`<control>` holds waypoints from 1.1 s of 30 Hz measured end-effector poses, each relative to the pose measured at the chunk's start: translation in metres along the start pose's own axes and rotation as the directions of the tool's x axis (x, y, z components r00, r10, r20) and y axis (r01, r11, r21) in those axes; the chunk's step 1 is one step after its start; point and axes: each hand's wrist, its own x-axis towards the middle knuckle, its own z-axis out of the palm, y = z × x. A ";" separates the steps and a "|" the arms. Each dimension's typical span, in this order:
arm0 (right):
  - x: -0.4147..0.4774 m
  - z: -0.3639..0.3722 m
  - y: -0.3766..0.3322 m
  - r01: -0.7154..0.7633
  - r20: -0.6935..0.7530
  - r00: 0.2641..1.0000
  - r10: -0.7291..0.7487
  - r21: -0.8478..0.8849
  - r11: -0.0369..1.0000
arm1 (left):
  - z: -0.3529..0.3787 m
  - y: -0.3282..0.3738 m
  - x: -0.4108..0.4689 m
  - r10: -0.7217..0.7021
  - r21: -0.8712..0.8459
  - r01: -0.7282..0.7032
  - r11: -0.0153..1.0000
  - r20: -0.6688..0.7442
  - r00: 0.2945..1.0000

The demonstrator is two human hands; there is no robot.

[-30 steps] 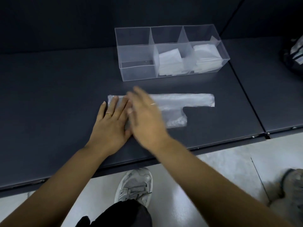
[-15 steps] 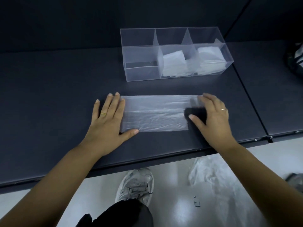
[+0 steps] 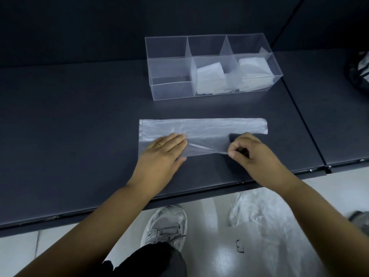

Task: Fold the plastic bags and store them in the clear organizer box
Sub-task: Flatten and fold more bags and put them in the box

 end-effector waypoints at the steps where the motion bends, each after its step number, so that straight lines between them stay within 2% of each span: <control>1: -0.002 -0.005 0.000 -0.002 -0.023 1.000 0.002 -0.035 0.999 | 0.001 0.000 0.000 0.022 0.018 -0.022 1.000 -0.037 0.999; 3: -0.005 -0.008 -0.005 0.037 -0.113 0.992 -0.057 -0.170 0.985 | -0.001 0.002 0.000 0.039 0.011 -0.038 0.999 -0.065 0.997; 8: 0.003 0.020 -0.026 0.287 0.102 0.957 -0.271 -0.463 0.839 | -0.011 0.009 0.003 0.041 -0.034 -0.043 0.998 -0.063 0.997; 10: 0.011 0.027 -0.021 0.267 0.015 0.959 -0.284 -0.385 0.883 | -0.019 0.007 0.002 0.051 -0.063 -0.054 0.997 -0.042 0.998; 12: 0.016 0.021 -0.014 0.147 -0.086 0.984 -0.154 -0.084 0.986 | -0.027 -0.005 -0.001 -0.057 -0.148 0.057 0.987 0.004 0.998; 13: 0.018 0.015 -0.011 0.059 -0.072 0.996 -0.054 0.073 0.996 | -0.031 -0.014 -0.005 -0.155 -0.204 0.159 0.966 0.036 0.987; 15: 0.023 0.006 -0.006 -0.091 -0.023 0.995 0.100 0.245 0.965 | -0.038 -0.034 -0.012 -0.342 -0.351 0.359 0.865 0.112 0.933; 16: 0.026 0.004 -0.004 -0.134 -0.023 0.989 0.147 0.289 0.948 | -0.041 -0.044 -0.014 -0.422 -0.451 0.440 0.777 0.146 0.895; 18: 0.034 0.005 -0.005 -0.192 -0.056 0.972 0.228 0.364 0.911 | -0.045 -0.057 -0.013 -0.550 -0.615 0.544 0.572 0.205 0.810; 20: 0.041 0.010 -0.007 -0.216 -0.104 0.957 0.271 0.368 0.904 | -0.046 -0.064 -0.007 -0.642 -0.689 0.599 0.408 0.249 0.725; 22: 0.048 0.014 -0.010 -0.243 -0.146 0.943 0.300 0.315 0.917 | -0.045 -0.068 -0.002 -0.690 -0.683 0.630 0.368 0.254 0.678; 26: 0.056 0.018 -0.015 -0.305 -0.182 0.920 0.346 0.218 0.927 | -0.041 -0.064 0.003 -0.743 -0.602 0.682 0.416 0.207 0.636; 28: 0.059 0.020 -0.018 -0.319 -0.199 0.915 0.352 0.179 0.931 | -0.040 -0.055 0.002 -0.761 -0.442 0.715 0.542 0.104 0.641; 29: 0.061 0.021 -0.019 -0.323 -0.207 0.913 0.353 0.166 0.932 | -0.040 -0.048 0.001 -0.734 -0.309 0.693 0.651 -0.022 0.679; 31: 0.063 0.022 -0.020 -0.340 -0.217 0.907 0.362 0.133 0.931 | -0.034 -0.027 0.001 -0.534 -0.097 0.528 0.844 -0.239 0.811; 32: 0.064 0.023 -0.020 -0.349 -0.220 0.904 0.367 0.118 0.930 | -0.029 -0.014 0.002 -0.414 -0.057 0.414 0.909 -0.252 0.875; 33: 0.065 0.023 -0.021 -0.360 -0.221 0.900 0.376 0.109 0.926 | -0.022 -0.002 0.003 -0.315 -0.044 0.312 0.949 -0.187 0.931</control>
